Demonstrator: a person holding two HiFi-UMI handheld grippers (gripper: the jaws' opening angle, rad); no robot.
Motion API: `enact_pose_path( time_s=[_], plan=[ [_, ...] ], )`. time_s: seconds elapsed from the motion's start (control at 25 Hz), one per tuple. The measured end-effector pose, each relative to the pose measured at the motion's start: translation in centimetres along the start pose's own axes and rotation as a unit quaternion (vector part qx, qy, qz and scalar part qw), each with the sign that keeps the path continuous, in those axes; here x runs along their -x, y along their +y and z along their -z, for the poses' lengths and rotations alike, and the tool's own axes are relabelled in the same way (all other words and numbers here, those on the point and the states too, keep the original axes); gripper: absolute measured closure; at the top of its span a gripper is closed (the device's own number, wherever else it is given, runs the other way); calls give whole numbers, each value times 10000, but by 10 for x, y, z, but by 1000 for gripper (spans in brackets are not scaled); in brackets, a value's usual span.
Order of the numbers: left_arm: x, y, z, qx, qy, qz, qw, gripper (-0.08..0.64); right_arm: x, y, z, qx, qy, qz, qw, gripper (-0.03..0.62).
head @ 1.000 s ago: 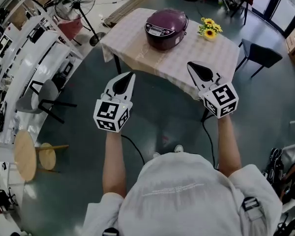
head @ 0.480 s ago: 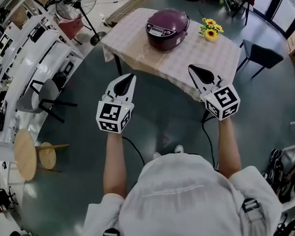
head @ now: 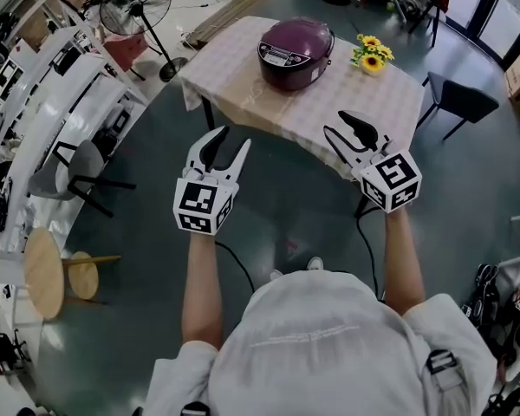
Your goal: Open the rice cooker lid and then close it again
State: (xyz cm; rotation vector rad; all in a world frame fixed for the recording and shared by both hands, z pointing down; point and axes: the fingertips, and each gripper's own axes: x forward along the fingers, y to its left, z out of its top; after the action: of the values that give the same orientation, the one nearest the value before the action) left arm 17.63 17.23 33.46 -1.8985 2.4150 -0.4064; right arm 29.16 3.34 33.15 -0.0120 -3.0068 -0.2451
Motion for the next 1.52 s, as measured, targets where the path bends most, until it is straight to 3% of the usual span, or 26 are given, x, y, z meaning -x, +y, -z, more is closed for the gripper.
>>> enact_pose_path(
  time_s=[0.24, 0.68, 1.12, 1.52],
  plan=[
    [6, 3, 4, 25, -42, -57, 10000, 364, -4, 7, 1, 7, -25, -63, 10000, 407],
    [29, 28, 26, 206, 243, -259, 9992, 364, -25, 29, -4, 159, 93, -148, 9997, 388],
    [45, 46, 57, 381, 352, -79, 9986, 365, -41, 50, 6, 162, 331, 56, 9993, 383],
    [-19, 88, 78, 492, 499, 63, 9975, 367, -101, -4, 20, 134, 403, 183, 9989, 383]
  ],
)
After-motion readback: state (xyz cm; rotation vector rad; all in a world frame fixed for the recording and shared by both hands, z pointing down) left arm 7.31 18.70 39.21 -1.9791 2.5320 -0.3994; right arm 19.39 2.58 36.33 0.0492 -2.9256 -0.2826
